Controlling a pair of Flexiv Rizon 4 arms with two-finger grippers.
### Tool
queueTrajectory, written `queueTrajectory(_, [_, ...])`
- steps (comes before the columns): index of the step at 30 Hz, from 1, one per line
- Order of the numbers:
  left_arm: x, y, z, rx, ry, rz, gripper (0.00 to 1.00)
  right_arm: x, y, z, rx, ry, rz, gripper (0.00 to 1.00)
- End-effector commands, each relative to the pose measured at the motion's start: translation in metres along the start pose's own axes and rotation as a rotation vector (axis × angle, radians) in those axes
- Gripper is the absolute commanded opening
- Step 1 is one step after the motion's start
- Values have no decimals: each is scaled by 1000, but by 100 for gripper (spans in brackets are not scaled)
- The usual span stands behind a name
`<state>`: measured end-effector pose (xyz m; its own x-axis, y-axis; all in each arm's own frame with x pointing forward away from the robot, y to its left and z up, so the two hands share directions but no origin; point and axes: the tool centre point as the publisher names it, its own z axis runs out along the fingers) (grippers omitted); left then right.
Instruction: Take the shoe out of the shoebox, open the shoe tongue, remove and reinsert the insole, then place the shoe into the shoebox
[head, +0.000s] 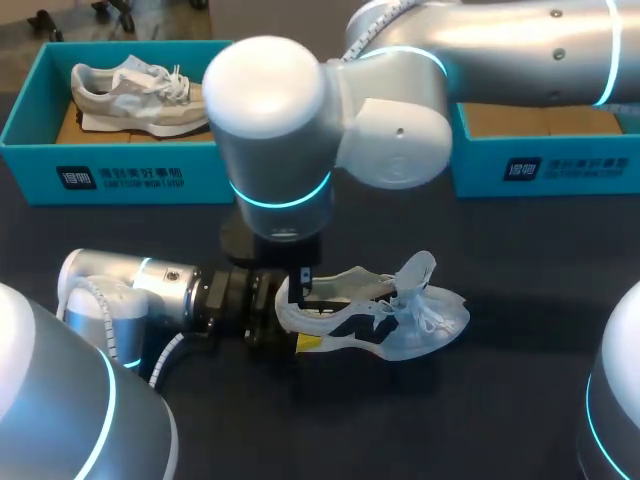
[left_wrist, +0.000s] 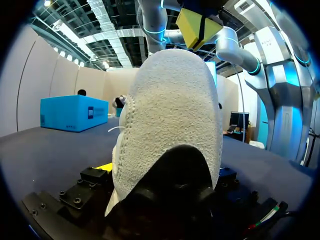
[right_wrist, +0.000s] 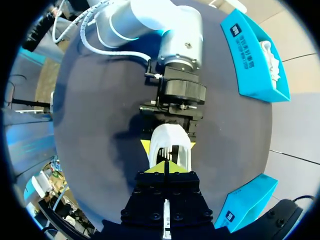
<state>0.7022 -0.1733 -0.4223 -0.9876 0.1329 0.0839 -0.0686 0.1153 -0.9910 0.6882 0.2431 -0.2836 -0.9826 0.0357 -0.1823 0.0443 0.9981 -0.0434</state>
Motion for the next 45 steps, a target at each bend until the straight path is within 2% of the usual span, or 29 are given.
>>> queueTrajectory(1, [0,1,1,1,-3,0,0,1,1,7,5,6,-1,0])
queueTrajectory(4, [0,1,1,1,-3,0,0,3,-3,21,-5,20,9,0])
queueTrajectory(6, [0,1,1,1,-3,0,0,4,-6,27,18,22,17,0])
queueTrajectory(13, [0,1,1,1,-3,0,0,0,-22,42,-21,-4,50,0])
queueTrajectory(26, [0,1,1,1,-3,0,0,0,-22,42,-21,-4,50,0])
queueTrajectory(27, [0,1,1,1,-3,0,0,-2,-22,48,-43,4,38,0])
queueTrajectory(29, [0,1,1,1,-3,0,0,-6,-22,57,-16,-7,39,0])
queueTrajectory(34, [0,1,1,1,-3,0,0,-12,-25,71,-17,-2,35,0])
queueTrajectory(45, [0,1,1,1,-3,0,0,-16,-37,104,-15,47,34,0])
